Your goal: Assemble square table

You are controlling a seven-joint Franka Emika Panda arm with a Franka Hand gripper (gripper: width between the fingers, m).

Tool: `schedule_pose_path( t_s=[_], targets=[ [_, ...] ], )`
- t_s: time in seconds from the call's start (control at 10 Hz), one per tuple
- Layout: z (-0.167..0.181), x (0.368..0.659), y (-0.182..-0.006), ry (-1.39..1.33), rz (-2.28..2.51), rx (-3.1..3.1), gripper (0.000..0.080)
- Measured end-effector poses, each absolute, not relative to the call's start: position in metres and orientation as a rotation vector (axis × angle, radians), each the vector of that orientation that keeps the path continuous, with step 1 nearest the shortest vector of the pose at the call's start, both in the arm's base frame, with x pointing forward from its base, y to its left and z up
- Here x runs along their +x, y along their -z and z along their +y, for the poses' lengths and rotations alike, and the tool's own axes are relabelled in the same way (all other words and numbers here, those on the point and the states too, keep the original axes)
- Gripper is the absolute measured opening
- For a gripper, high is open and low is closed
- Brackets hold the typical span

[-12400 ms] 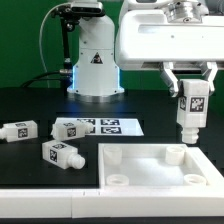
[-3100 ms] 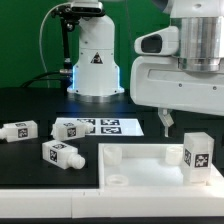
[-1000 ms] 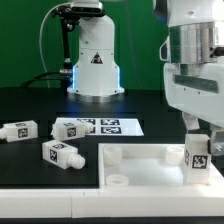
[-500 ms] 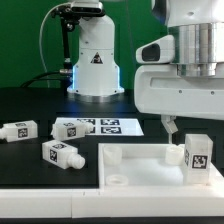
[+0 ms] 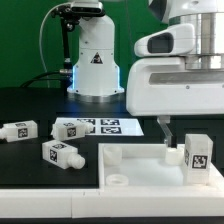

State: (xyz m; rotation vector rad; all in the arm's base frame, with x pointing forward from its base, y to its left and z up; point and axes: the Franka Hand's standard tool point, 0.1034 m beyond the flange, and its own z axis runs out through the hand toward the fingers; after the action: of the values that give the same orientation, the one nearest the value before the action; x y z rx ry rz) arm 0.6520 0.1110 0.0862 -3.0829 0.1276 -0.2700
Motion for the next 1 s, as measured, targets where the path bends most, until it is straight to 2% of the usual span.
schedule_pose_path(
  t_s=[0.1,0.2,0.3,0.4,0.6,1.0],
  targets=[
    [0.11,0.652,-0.086,0.27,0.147,-3.081,0.0551],
    [0.111,0.652,-0.086,0.267,0.251,-3.068,0.0415],
    [0.111,0.652,-0.086,0.262,0.379,-3.047,0.0415],
    [0.11,0.652,-0.086,0.258,0.499,-3.025,0.0283],
    [0.107,0.651,-0.086,0.244,0.755,-2.967,0.0284],
    [0.099,0.645,-0.084,0.137,1.689,-2.488,0.0284]
  ],
)
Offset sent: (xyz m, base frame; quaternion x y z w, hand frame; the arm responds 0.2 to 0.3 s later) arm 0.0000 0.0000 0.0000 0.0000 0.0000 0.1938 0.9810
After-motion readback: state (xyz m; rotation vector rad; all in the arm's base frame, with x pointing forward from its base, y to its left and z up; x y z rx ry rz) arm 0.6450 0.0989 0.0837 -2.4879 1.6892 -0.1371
